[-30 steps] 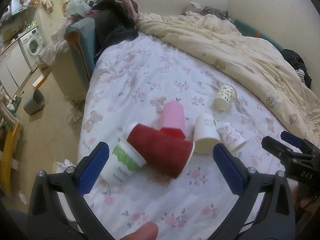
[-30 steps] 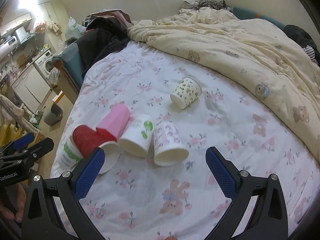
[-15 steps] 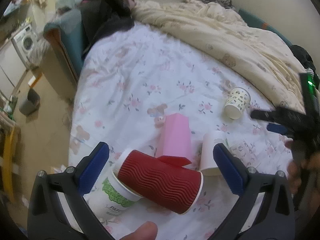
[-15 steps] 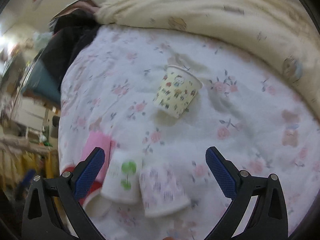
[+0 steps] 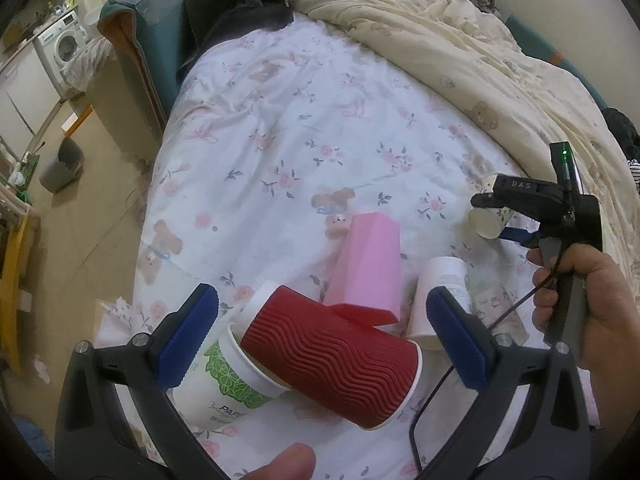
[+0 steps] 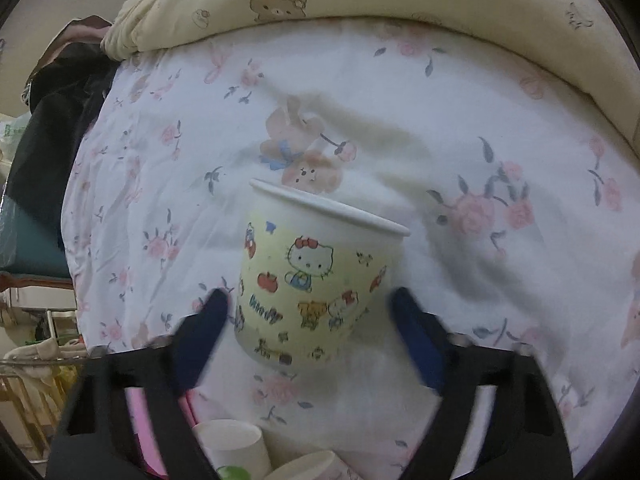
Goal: Flip cup upside down
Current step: 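Lift the Hello Kitty cup and set it upright near the left tool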
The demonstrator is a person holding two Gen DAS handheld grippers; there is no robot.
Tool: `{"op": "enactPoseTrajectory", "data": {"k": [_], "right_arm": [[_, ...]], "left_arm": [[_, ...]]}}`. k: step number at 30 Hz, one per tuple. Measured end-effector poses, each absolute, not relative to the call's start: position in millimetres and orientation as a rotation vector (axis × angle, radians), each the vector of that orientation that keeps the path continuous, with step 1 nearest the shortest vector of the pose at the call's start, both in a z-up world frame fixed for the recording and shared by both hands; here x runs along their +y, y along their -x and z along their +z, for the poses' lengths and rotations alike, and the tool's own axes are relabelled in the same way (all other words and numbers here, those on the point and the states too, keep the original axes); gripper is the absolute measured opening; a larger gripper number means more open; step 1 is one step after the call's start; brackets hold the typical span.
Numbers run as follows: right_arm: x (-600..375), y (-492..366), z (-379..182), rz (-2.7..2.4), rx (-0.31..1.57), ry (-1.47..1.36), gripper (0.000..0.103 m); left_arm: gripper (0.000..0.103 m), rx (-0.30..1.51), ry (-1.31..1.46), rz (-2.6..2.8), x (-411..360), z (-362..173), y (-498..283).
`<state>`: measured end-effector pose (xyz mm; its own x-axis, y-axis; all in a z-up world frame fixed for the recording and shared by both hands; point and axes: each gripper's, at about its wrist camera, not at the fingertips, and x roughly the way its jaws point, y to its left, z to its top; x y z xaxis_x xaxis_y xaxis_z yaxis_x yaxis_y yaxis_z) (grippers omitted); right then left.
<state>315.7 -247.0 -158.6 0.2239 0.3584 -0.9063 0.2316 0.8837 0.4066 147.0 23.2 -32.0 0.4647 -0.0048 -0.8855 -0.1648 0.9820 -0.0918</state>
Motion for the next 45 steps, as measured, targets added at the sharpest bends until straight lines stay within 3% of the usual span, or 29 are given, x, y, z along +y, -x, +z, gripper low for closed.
{"op": "enactPoseTrajectory", "data": {"k": [9,22,32,45], "right_arm": [[-254,-278,-115,0.215,1.291,-0.483,0.064],[-244,-134,-43,0.408,1.272,-0.372,0.064],[-205,-40,-88,0.56,1.419,-0.294,0.064],[-159,-20,-136,0.59,1.518,-0.128,0.066]], "left_arm": [[0.103,1.04,0.162,0.106,25,-22,-138],[0.103,0.964,0.159,0.098,30,4,-63],[0.103,1.055,0.197,0.054,33,-16,9],[0.103,1.058,0.241,0.087,33,-31,29]]}}
